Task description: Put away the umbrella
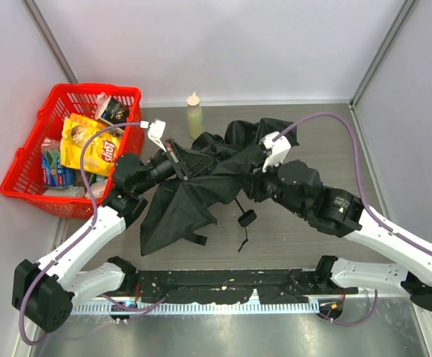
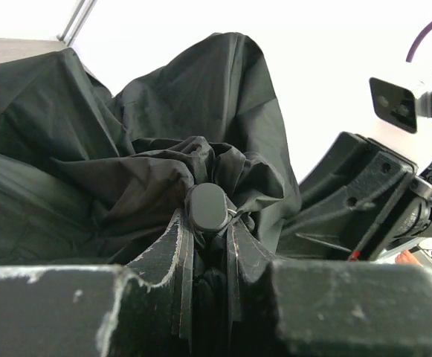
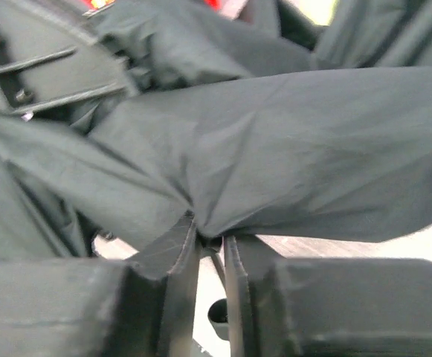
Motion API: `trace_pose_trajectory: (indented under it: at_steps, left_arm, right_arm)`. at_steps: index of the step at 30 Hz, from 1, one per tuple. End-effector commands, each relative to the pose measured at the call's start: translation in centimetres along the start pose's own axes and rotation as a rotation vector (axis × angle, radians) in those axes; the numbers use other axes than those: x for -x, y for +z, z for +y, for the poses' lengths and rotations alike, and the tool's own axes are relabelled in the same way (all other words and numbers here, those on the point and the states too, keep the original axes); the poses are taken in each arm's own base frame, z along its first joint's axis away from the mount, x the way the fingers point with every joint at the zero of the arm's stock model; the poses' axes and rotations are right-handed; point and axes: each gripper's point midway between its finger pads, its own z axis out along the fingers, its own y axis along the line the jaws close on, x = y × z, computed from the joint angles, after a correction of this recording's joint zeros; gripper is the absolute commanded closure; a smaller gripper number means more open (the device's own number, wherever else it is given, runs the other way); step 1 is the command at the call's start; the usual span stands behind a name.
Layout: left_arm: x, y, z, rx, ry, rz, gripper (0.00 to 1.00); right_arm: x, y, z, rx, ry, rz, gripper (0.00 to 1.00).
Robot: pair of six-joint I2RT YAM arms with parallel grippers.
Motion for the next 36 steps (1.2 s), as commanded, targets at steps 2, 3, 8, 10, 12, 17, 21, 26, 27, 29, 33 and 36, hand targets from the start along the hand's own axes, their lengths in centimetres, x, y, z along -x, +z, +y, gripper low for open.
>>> trace_pose_trajectory:
  at_steps: [2,3,8,10,12,17,21,26,27,29,33,36]
  left_arm:
    - [4.0,0.3,-3.2,-0.068,0.104,-0.102,1.00]
    - [4.3,0.4,-2.8,-0.043,0.108,-0.116,1.00]
    - [6.2,0.1,1.0,0.144,0.153,-0.241,1.00]
    - [7.0,0.1,2.0,0.194,0.170,-0.277,1.00]
    - [7.4,0.3,3.0,0.239,0.170,-0.293,1.00]
    - [7.4,0.8,4.4,0.294,0.149,-0.287,1.00]
    - [6.5,0.6,5.8,0.346,0.138,-0.255,1.00]
    - [5.8,0.1,6.5,0.385,0.123,-0.231,1.00]
    - [5.7,0.1,6.7,0.390,0.119,-0.228,1.00]
    - [5.5,0.0,6.7,0.392,0.115,-0.221,1.00]
    - [5.1,-0.1,6.3,0.375,0.107,-0.204,1.00]
    - [4.7,-0.1,6.2,0.362,0.106,-0.186,1.00]
  right_arm:
    - [1.2,-2.0,4.5,0.288,-0.016,-0.048,1.00]
    - [1.4,-2.3,4.8,0.304,-0.006,-0.049,1.00]
    - [2.0,-5.1,5.9,0.394,0.048,-0.032,1.00]
    - [1.5,-6.2,7.2,0.464,0.075,0.037,1.00]
    - [1.1,-7.0,7.7,0.490,0.099,0.089,1.00]
    - [0.9,-8.8,7.4,0.500,0.150,0.112,1.00]
    - [1.2,-9.8,7.6,0.530,0.183,0.096,0.89]
    - [0.9,-11.2,9.3,0.650,0.174,0.136,0.69]
    - [0.7,-11.3,9.2,0.652,0.158,0.147,0.69]
    - [1.0,-10.8,7.6,0.550,0.119,0.137,0.66]
    - [3.0,-7.8,-1.9,-0.008,0.027,0.013,0.49]
    - [4.1,-7.3,-4.6,-0.158,-0.073,-0.034,0.40]
